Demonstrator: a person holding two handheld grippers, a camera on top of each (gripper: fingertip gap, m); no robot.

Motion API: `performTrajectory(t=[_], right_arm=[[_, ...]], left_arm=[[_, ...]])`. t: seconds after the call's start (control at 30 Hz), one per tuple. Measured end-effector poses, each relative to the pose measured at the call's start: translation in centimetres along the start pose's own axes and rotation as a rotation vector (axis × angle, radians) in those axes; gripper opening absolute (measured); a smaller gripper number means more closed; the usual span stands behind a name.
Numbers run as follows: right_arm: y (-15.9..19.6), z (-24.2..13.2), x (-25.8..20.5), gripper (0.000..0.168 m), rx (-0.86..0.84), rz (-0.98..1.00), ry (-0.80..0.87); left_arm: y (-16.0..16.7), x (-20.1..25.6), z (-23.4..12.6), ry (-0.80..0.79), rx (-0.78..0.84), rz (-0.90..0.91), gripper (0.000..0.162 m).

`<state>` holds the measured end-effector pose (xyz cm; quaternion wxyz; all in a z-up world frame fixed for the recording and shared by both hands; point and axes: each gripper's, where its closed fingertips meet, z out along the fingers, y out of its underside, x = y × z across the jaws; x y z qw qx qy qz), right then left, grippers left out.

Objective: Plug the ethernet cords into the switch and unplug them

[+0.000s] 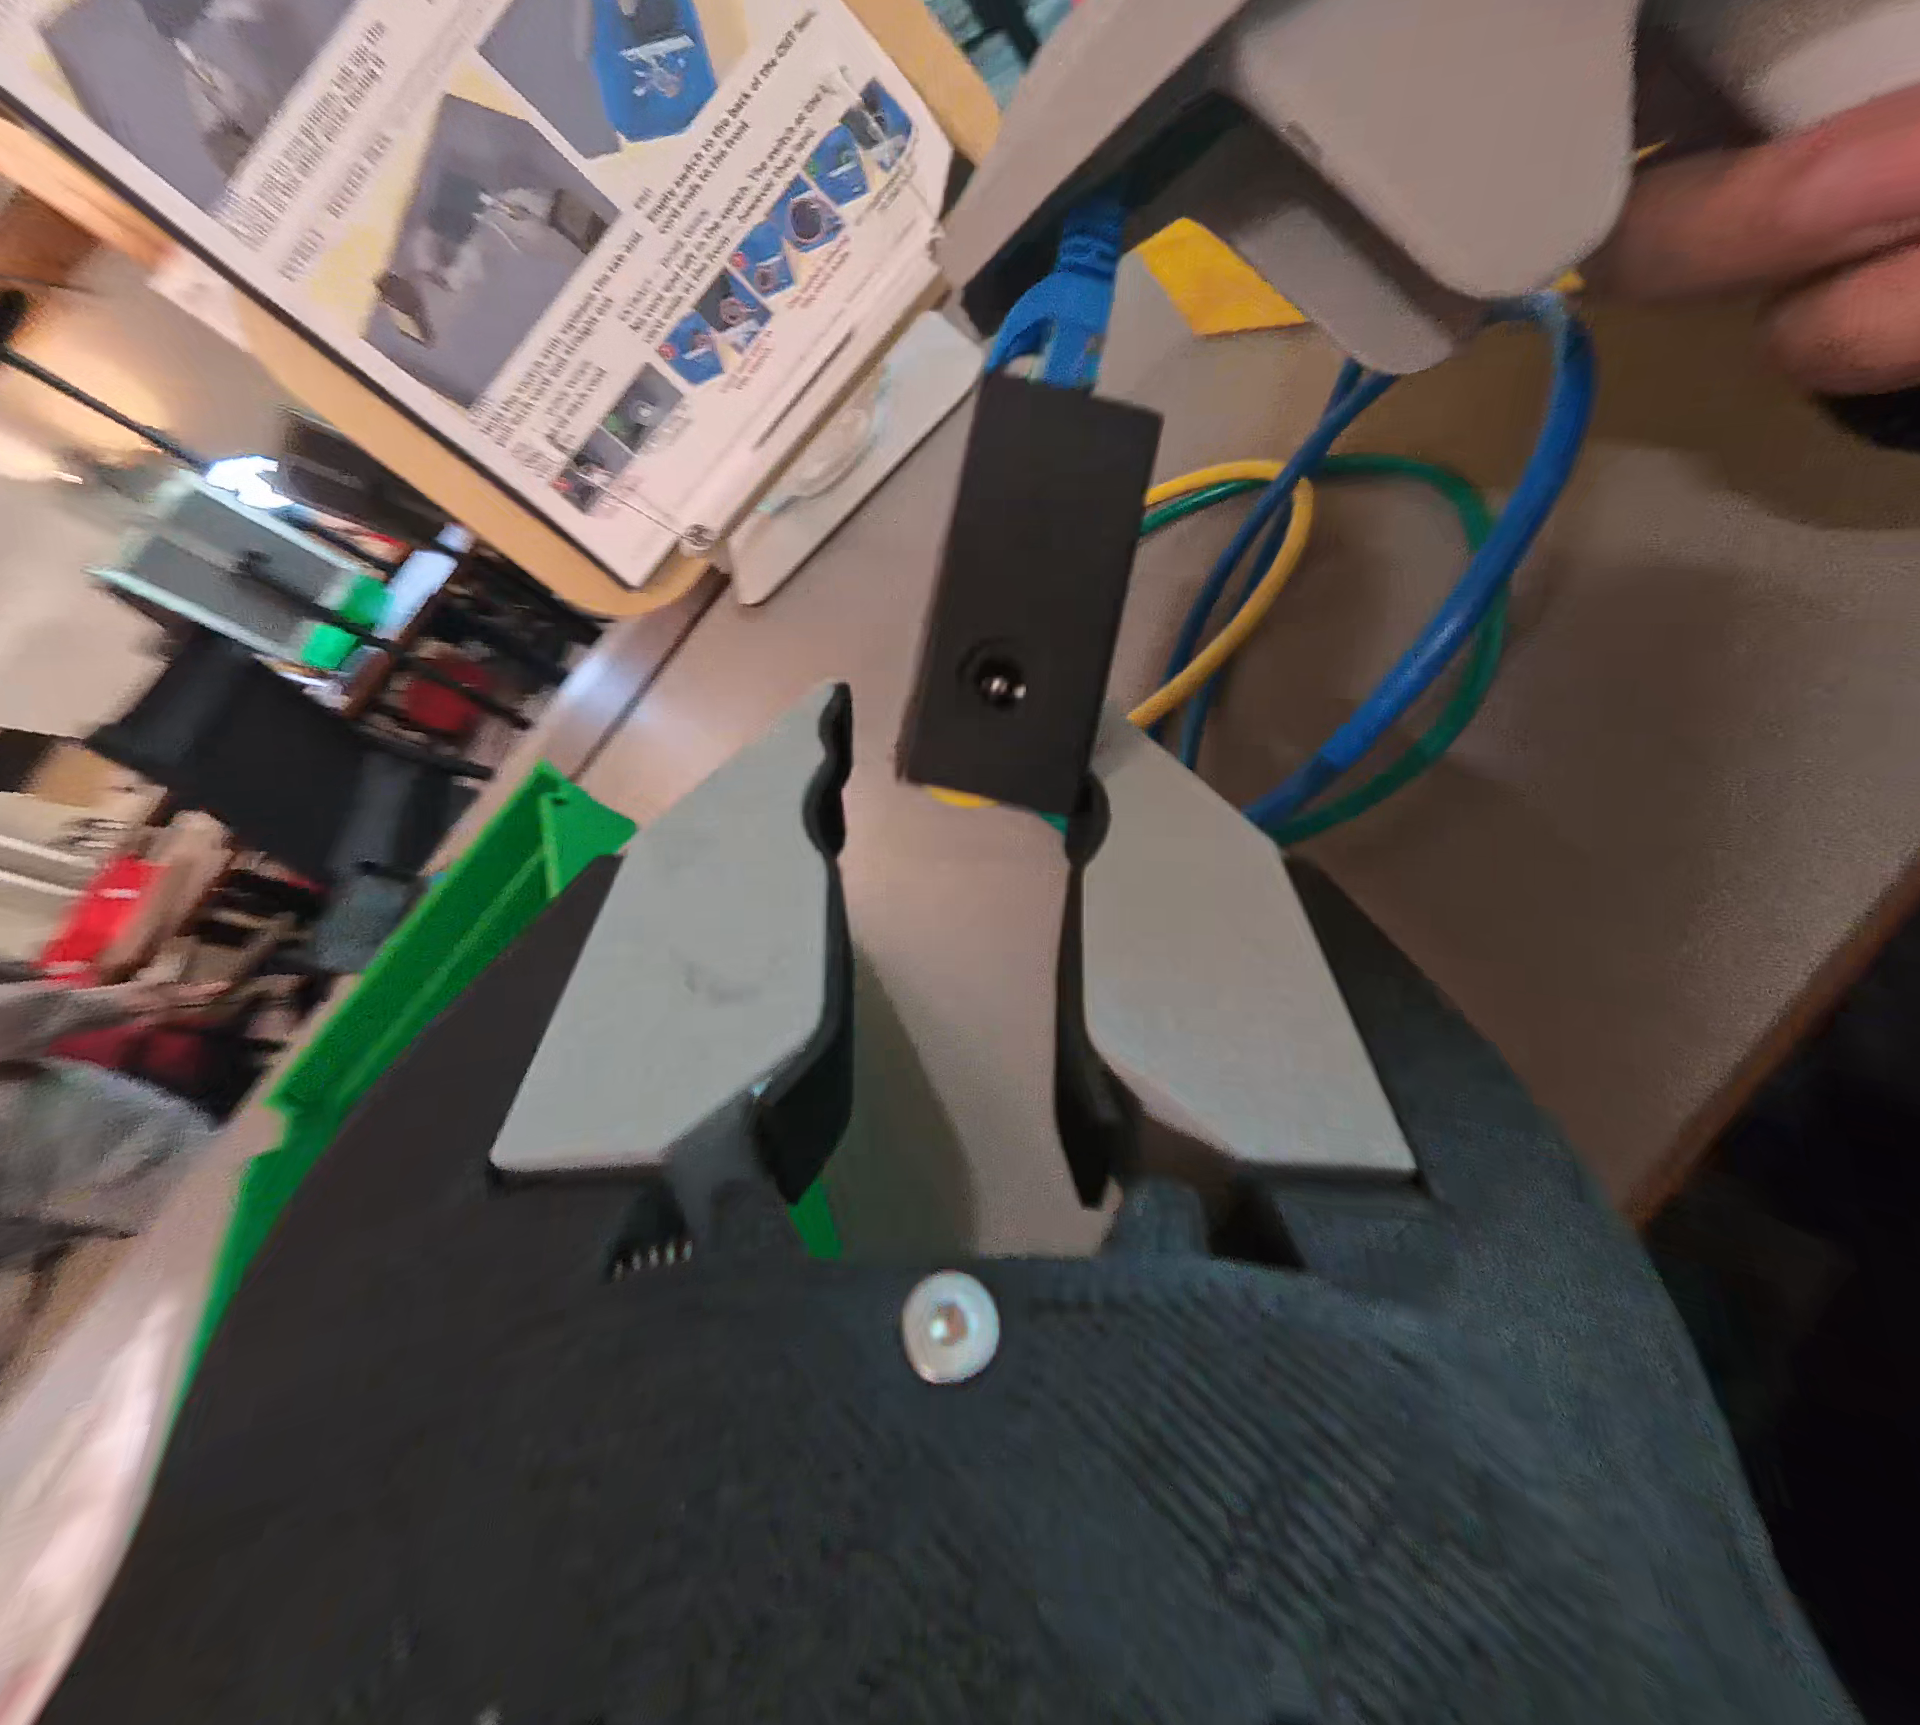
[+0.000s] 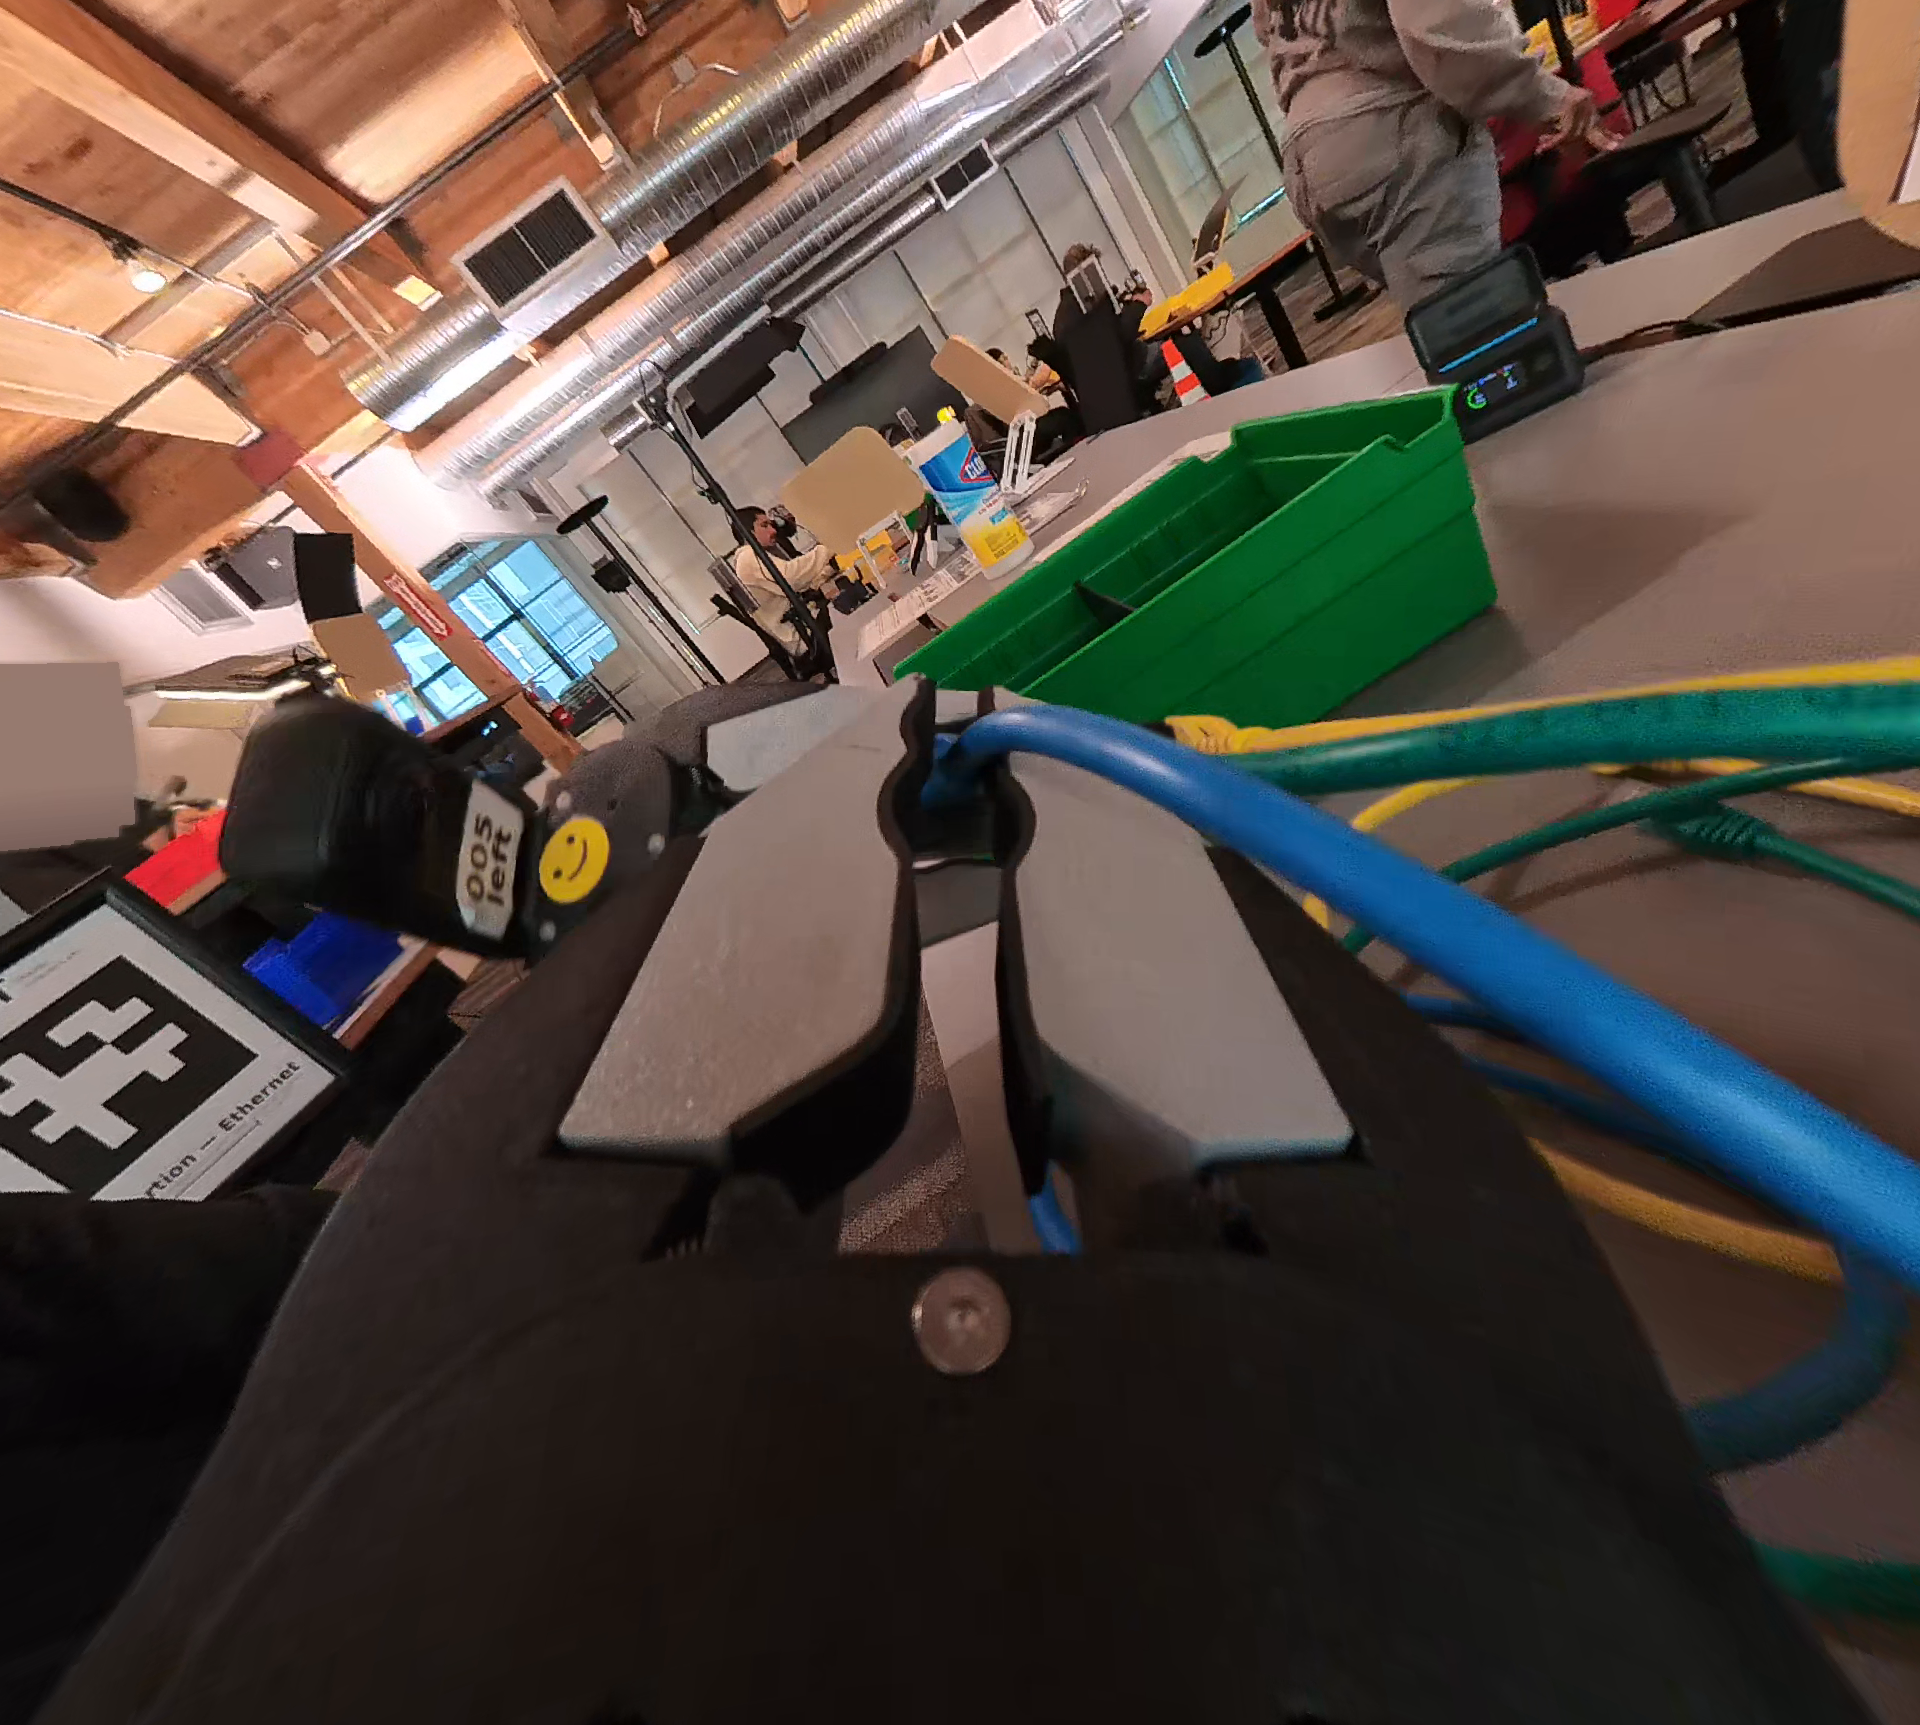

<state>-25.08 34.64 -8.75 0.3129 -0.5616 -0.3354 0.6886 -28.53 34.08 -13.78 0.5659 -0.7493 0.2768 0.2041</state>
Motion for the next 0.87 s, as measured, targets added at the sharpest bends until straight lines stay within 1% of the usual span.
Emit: performTrajectory(t=[0.1,0.13,0.2,0.27,0.33,0.37,0.43,0.5,0.53,0.57,0.63,0.77,0.8,0.87], right_arm=[[-0.3,-0.2,0.4,0.004,0.004,-0.004,0.012],[-0.4,-0.3,0.5,0.004,0.009,-0.002,0.019],[-0.6,-0.6,0.8,0.004,0.018,-0.002,0.031],[-1.0,-1.0,1.0,0.004,0.031,-0.004,0.04],[-1.5,-1.3,0.9,0.002,0.052,-0.002,0.033],[-1.6,-1.3,0.7,0.001,0.06,-0.001,0.02],[-1.7,-1.3,0.2,0.002,0.062,-0.002,-0.008],[-1.7,-1.3,0.0,0.001,0.053,-0.018,-0.012],[-1.9,-1.4,-0.2,0.002,0.064,-0.03,-0.014],[-2.1,-1.5,-0.5,0.002,0.071,-0.036,-0.026],[-2.4,-1.8,-1.0,0.001,0.079,-0.046,-0.049],[-2.7,-2.0,-2.0,0.001,0.085,-0.071,-0.102],[-2.8,-2.1,-2.4,0.001,0.087,-0.078,-0.122],[-2.9,-2.1,-3.1,0.002,0.095,-0.096,-0.157]], left_arm=[[0.2,0.3,-0.5,0.143,0.016,-0.133,0.045],[0.5,0.7,-0.7,0.211,0.016,-0.183,0.042],[0.9,1.1,-1.3,0.341,0.023,-0.289,0.043],[0.6,2.1,-2.6,0.53,0.06,-0.397,0.049],[-0.4,3.4,-4.2,0.743,0.103,-0.558,0.057],[-1.0,4.1,-4.9,0.857,0.118,-0.662,0.055],[-2.5,4.7,-6.0,1.078,0.17,-0.877,0.044],[-3.9,3.7,-6.0,1.225,0.261,-1.123,0.038],[-4.0,3.3,-5.8,1.282,0.269,-1.227,0.033],[-3.9,3.2,-5.5,1.32,0.278,-1.29,0.029],[-3.2,3.4,-4.5,1.272,0.25,-1.317,0.019],[-4.4,2.7,-5.5,1.349,0.316,-1.37,0.048],[-4.6,2.9,-5.6,1.354,0.316,-1.37,0.051],[-5.2,3.2,-5.9,1.376,0.322,-1.376,0.062]])
